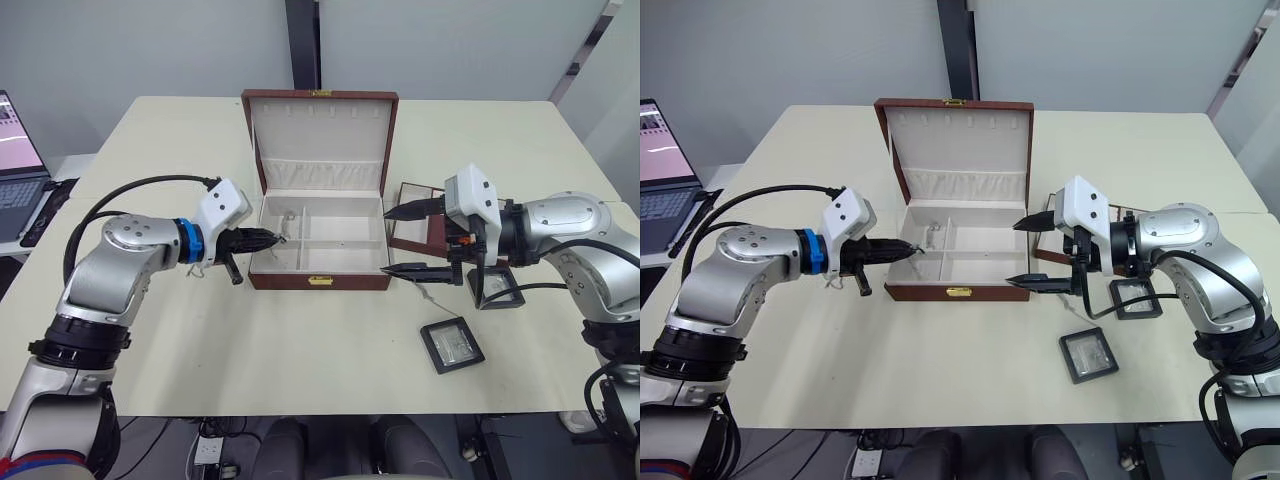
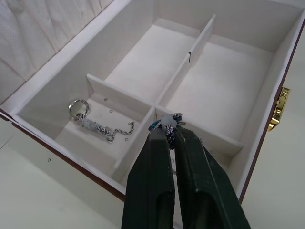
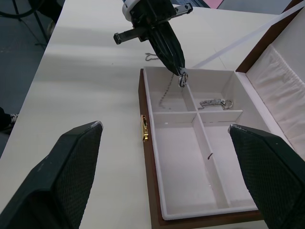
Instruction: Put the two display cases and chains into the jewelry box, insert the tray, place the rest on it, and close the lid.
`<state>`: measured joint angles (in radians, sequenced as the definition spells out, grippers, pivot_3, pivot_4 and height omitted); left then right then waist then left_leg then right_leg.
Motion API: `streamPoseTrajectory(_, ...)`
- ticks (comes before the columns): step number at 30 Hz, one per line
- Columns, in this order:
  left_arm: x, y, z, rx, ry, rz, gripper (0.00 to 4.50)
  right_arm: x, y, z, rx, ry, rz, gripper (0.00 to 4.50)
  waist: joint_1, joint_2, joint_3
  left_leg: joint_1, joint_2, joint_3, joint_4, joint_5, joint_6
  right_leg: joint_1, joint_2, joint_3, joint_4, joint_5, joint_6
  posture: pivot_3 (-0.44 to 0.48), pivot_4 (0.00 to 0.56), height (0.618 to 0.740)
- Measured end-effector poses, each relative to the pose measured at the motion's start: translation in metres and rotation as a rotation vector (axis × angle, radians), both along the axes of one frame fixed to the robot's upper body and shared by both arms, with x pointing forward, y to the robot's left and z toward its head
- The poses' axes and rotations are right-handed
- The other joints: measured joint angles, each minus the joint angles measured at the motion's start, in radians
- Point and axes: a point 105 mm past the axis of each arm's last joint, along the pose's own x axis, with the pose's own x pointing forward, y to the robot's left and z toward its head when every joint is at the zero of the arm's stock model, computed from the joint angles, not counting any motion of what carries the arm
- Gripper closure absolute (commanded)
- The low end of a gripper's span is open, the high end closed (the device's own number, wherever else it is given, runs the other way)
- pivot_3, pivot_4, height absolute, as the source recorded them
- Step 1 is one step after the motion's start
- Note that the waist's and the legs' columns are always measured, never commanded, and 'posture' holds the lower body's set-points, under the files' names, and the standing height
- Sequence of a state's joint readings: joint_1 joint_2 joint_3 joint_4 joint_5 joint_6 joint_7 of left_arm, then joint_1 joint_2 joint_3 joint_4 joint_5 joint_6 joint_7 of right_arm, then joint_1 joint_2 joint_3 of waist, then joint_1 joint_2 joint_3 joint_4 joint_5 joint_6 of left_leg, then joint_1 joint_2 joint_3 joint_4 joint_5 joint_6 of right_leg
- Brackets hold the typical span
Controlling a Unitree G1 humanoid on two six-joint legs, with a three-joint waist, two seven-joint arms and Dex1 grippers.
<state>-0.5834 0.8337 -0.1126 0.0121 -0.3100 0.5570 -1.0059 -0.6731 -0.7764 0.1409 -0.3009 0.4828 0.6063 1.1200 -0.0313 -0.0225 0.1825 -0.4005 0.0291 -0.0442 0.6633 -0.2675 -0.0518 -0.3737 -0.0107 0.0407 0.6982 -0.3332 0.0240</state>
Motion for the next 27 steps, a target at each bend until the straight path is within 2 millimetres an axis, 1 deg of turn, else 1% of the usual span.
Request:
streamPoseTrajectory(3,0.002,0.001,-0.003,0.005,-0.004,0.001,4.48,0.0,0.0,0.0,0.0,0.0,0.0,0.0,0.0,0.0,0.0,0.0,0.0,0.0,0.0,0.0,0.0,0.0,0.0,0.0,0.0,0.0,0.0,0.0,0.15,0.74)
streamPoseTrajectory(4,0.002,0.002,-0.004,0.004,0.002,0.002,4.24,0.0,0.0,0.0,0.0,0.0,-0.001,0.0,0.0,0.0,0.0,0.0,0.0,0.0,0.0,0.0,0.0,0.0,0.0,0.0,0.0,0.0,0.0,0.0,0.15,0.74)
streamPoseTrajectory(6,0.003,0.005,-0.006,0.009,0.007,0.012,3.73,0.0,0.0,0.0,0.0,0.0,-0.001,0.0,0.0,0.0,0.0,0.0,0.0,0.0,0.0,0.0,0.0,0.0,0.0,0.0,0.0,0.0,0.0,0.0,0.15,0.74)
streamPoseTrajectory(8,0.004,0.007,-0.006,0.019,0.001,0.017,3.13,0.0,0.0,0.0,0.0,0.0,-0.001,0.0,0.0,0.0,0.0,0.0,0.0,0.0,0.0,0.0,0.0,0.0,0.0,0.0,0.0,0.0,0.0,0.0,0.15,0.74)
streamPoseTrajectory(14,0.003,0.007,-0.006,0.018,0.0,0.008,1.22,0.001,0.0,0.0,0.002,-0.003,-0.007,0.0,0.0,0.0,0.0,0.0,0.0,0.0,0.0,0.0,0.0,0.0,0.0,0.0,0.0,0.0,0.0,0.0,0.15,0.74)
streamPoseTrajectory(17,-0.001,0.009,0.007,-0.029,-0.033,0.002,0.25,0.001,0.0,0.0,0.001,-0.007,-0.011,0.0,-0.001,0.0,0.0,0.0,0.0,0.0,0.0,0.0,0.0,0.0,0.0,0.0,0.0,0.0,0.0,0.0,0.15,0.74)
streamPoseTrajectory(18,-0.004,0.013,0.014,-0.046,-0.053,0.007,0.02,0.002,-0.002,0.001,-0.006,-0.013,-0.018,0.0,-0.002,0.0,0.0,0.0,0.0,0.0,0.0,0.0,0.0,0.0,-0.001,0.0,0.0,0.0,0.0,0.0,0.15,0.74)
streamPoseTrajectory(20,-0.012,0.027,0.026,-0.075,-0.089,0.032,0.02,0.003,-0.01,0.001,-0.015,-0.028,-0.042,0.0,-0.004,0.0,0.0,0.0,0.001,0.0,-0.001,0.0,0.0,-0.001,-0.004,0.0,0.0,0.0,0.0,0.0,0.15,0.74)
streamPoseTrajectory(23,-0.024,0.063,0.036,-0.086,-0.134,0.143,0.02,0.011,-0.035,0.004,-0.021,-0.052,-0.13,0.0,-0.001,0.0,0.0,0.0,0.0,0.0,-0.001,0.0,0.0,0.0,-0.005,0.0,0.0,0.0,0.0,0.0,0.15,0.74)
streamPoseTrajectory(24,-0.029,0.079,0.034,-0.08,-0.144,0.2,0.02,0.012,-0.046,0.004,-0.025,-0.063,-0.159,0.0,-0.001,0.0,0.0,0.001,0.0,0.0,-0.001,0.0,0.0,0.0,-0.006,0.0,0.0,0.0,0.0,0.0,0.15,0.74)
streamPoseTrajectory(27,-0.042,0.108,0.024,-0.081,-0.138,0.321,0.02,0.016,-0.07,0.003,-0.035,-0.081,-0.237,0.0,0.0,0.0,0.0,0.001,0.0,0.0,0.0,0.0,0.0,0.001,-0.007,0.0,0.0,0.0,0.0,0.0,0.15,0.74)
